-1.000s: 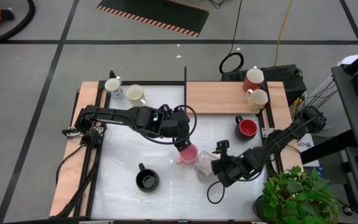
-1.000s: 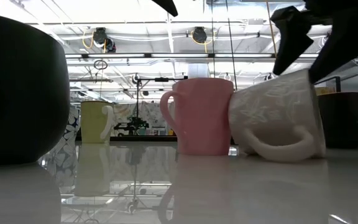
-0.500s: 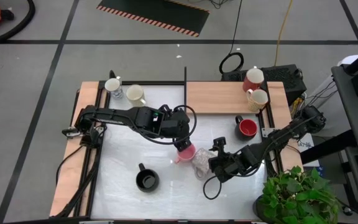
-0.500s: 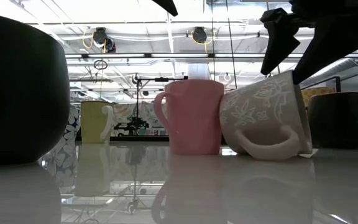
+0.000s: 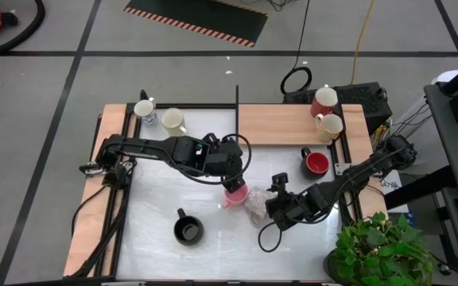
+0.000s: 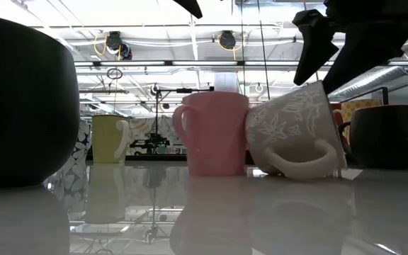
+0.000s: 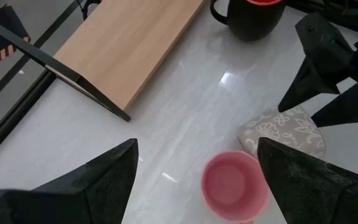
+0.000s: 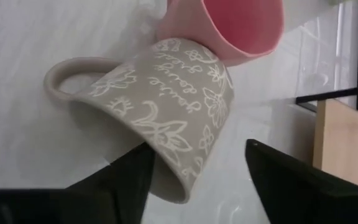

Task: Place coffee mugs
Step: Put the gray mug on the shelf

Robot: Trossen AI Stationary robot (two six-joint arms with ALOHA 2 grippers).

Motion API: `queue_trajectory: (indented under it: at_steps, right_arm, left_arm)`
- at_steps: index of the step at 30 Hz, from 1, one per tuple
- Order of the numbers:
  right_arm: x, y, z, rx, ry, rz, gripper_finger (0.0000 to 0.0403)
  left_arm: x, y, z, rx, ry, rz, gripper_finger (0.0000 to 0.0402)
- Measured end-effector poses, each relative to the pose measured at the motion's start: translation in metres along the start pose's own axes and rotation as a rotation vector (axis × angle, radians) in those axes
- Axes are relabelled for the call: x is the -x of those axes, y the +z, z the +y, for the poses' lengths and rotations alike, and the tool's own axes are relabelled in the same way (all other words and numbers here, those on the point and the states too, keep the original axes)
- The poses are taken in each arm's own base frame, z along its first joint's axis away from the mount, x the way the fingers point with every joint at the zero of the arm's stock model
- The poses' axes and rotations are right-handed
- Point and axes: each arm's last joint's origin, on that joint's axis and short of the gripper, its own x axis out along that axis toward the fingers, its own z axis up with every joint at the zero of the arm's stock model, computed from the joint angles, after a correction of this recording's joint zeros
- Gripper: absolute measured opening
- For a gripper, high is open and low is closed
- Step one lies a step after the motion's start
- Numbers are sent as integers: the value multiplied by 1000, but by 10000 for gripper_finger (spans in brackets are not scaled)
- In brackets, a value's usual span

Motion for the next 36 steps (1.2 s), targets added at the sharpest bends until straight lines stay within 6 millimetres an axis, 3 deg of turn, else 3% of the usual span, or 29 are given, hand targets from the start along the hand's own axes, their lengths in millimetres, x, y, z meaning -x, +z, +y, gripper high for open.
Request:
queue_trajectory:
  at_steps: [5,9,13,18,25,36]
  right_arm:
    - [0,6,1,51,15,-52,171]
    - [1,14,2,86,39,-130,142]
    - [2,21,2,115,32,-195,143]
    - [3,24,2,127,27,-224,172]
    - [-12,12,8,123,84,-227,212]
    - [-17,9,10,135,72,-284,173]
  left_arm:
    - [0,0,0,0,0,0,333]
    - [0,0,0,-1,0,1,333]
    - [1,-2,-3,-11,-5,2,333]
    - [4,-5,-7,-24,-15,1,333]
    - [6,-7,-10,-34,-22,1,333]
    - [13,-18,-20,-78,-30,26,333]
